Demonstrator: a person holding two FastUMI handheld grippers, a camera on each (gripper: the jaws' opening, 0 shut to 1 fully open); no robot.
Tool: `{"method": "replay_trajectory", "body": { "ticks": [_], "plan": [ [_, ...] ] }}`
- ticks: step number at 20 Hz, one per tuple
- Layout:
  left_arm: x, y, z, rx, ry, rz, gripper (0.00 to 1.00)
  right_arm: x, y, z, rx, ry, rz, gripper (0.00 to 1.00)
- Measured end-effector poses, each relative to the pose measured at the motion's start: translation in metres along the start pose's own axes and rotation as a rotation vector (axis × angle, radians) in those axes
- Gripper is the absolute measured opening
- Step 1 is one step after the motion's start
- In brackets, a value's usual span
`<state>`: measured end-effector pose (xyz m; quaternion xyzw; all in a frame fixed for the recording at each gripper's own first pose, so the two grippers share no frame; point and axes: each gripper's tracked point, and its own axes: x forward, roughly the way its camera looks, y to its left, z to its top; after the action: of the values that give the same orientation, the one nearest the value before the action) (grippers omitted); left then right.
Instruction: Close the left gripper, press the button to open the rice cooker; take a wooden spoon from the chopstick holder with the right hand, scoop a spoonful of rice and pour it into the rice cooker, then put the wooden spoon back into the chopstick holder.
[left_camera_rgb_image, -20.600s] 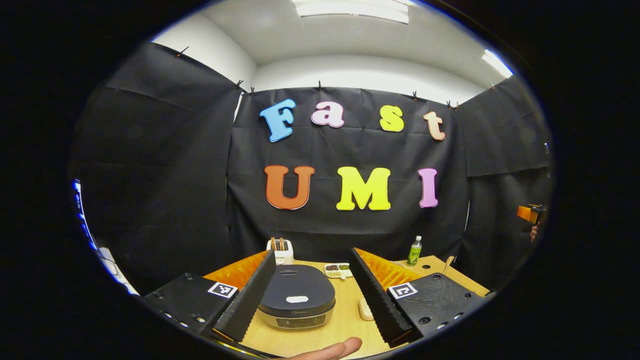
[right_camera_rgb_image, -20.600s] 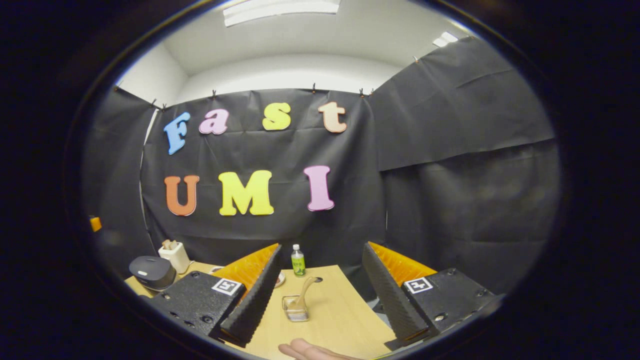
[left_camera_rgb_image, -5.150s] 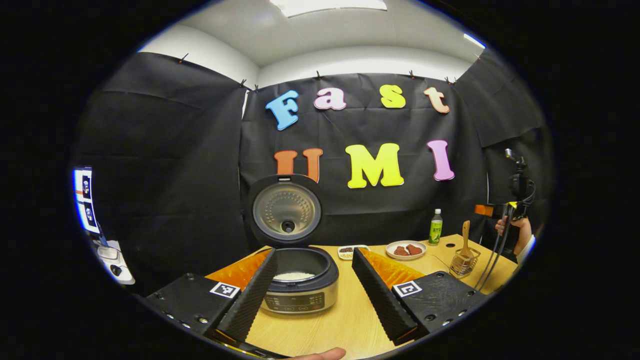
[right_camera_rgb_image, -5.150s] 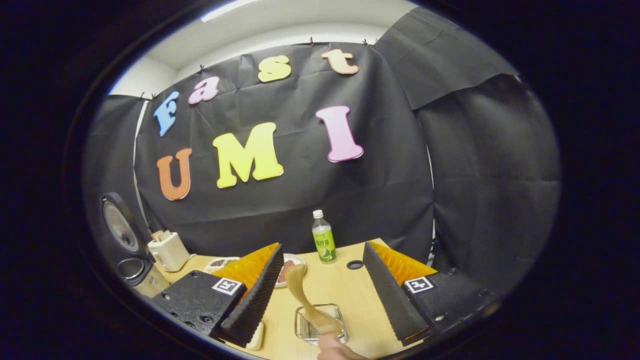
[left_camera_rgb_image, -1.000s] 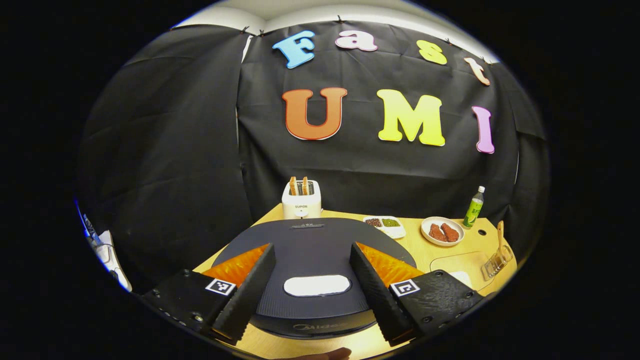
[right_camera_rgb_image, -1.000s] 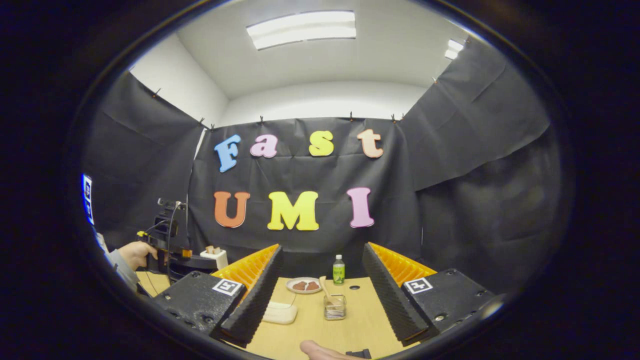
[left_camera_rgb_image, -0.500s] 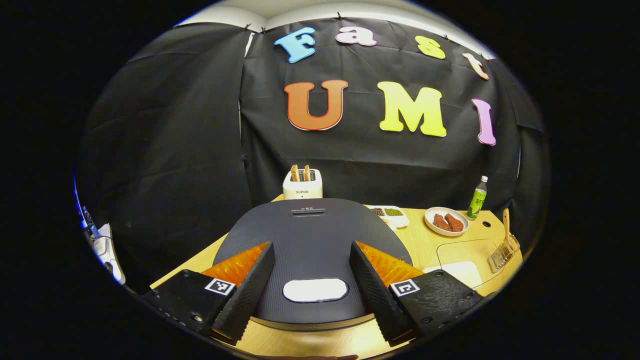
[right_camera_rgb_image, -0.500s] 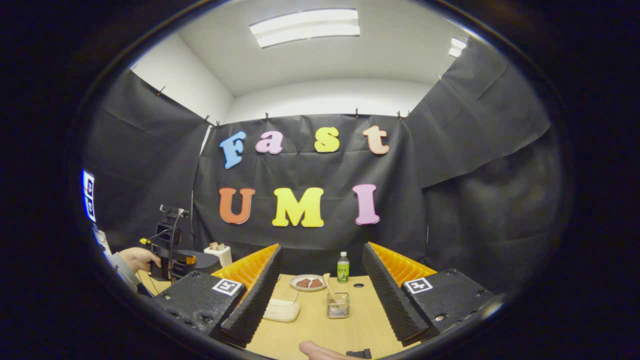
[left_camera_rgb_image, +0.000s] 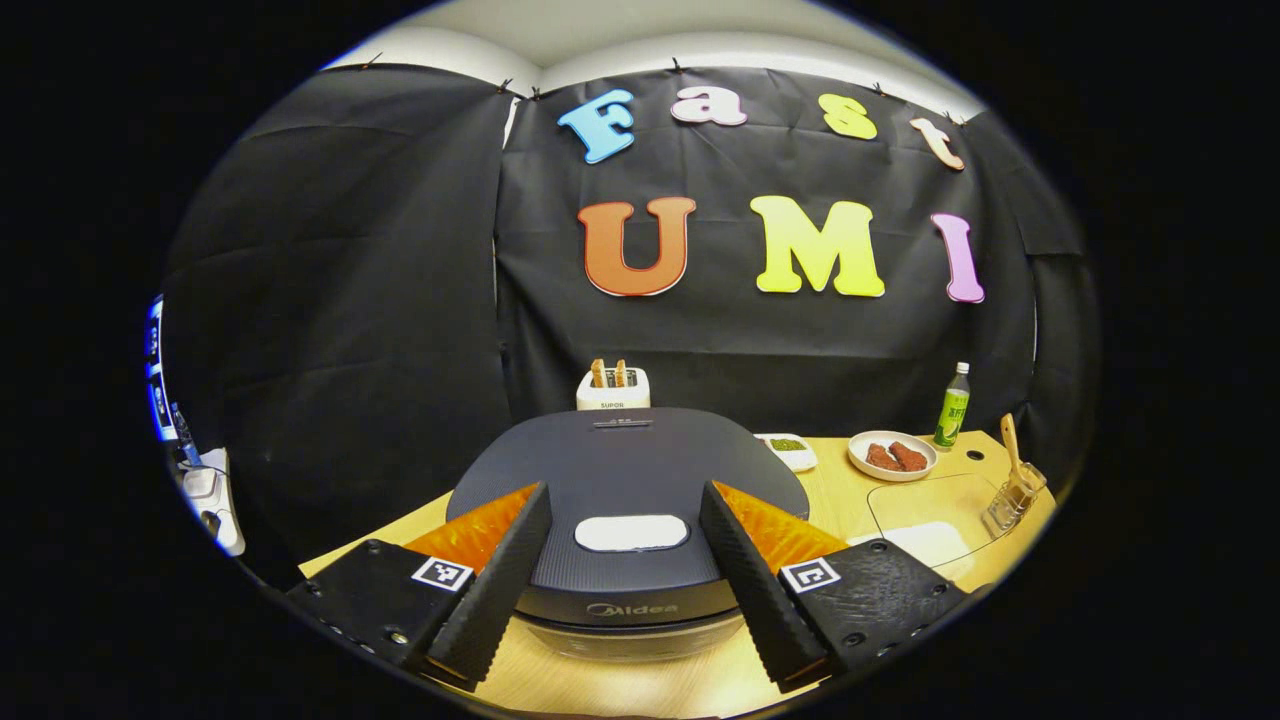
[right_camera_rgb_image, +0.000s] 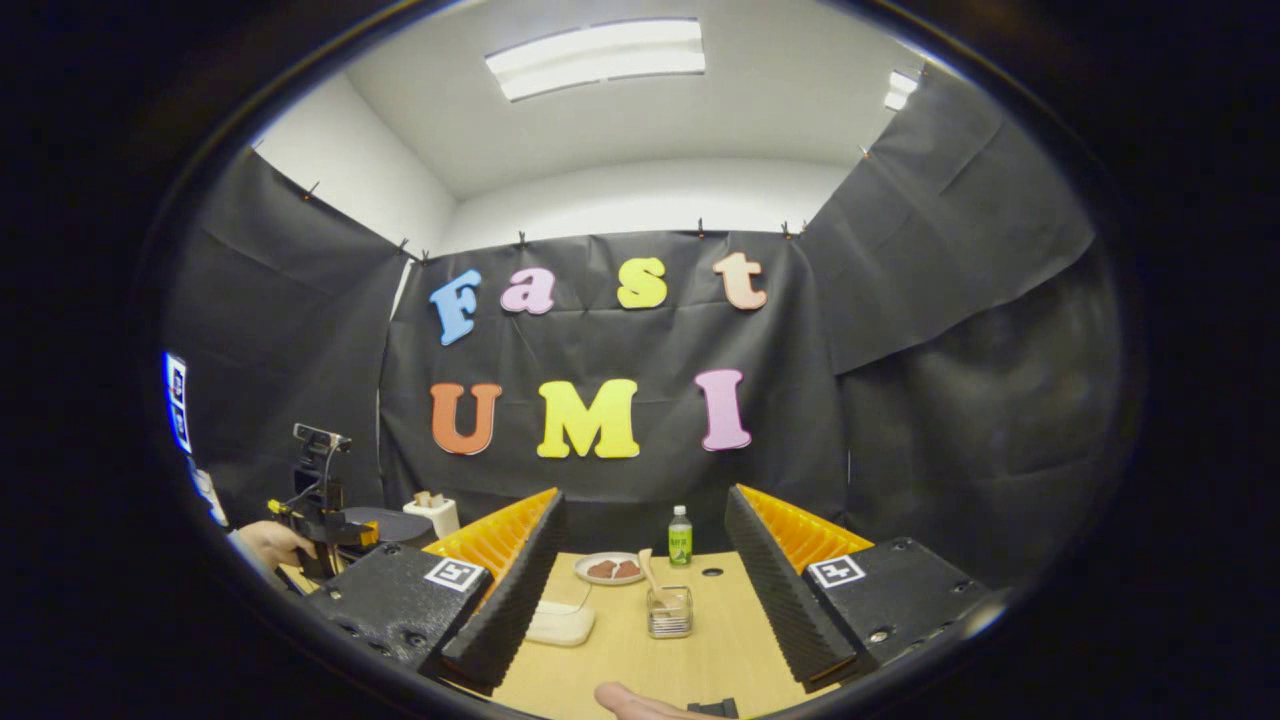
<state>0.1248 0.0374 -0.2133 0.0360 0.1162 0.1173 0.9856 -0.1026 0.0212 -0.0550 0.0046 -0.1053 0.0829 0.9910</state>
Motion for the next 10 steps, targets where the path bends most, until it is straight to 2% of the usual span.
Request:
{"method": "replay_trajectory", "body": {
  "ticks": [4,10],
  "plan": [
    [-0.0043,-0.0012,-0.0020,-0.003,-0.063,-0.014,0.97,-0.0010,-0.0005,0.0006,0.002,-0.005,-0.001,1.00],
    [-0.0045,-0.0015,-0.0083,0.009,-0.092,-0.006,0.97,-0.0007,0.0001,0.0012,0.004,-0.006,-0.001,0.99]
  ]
}}
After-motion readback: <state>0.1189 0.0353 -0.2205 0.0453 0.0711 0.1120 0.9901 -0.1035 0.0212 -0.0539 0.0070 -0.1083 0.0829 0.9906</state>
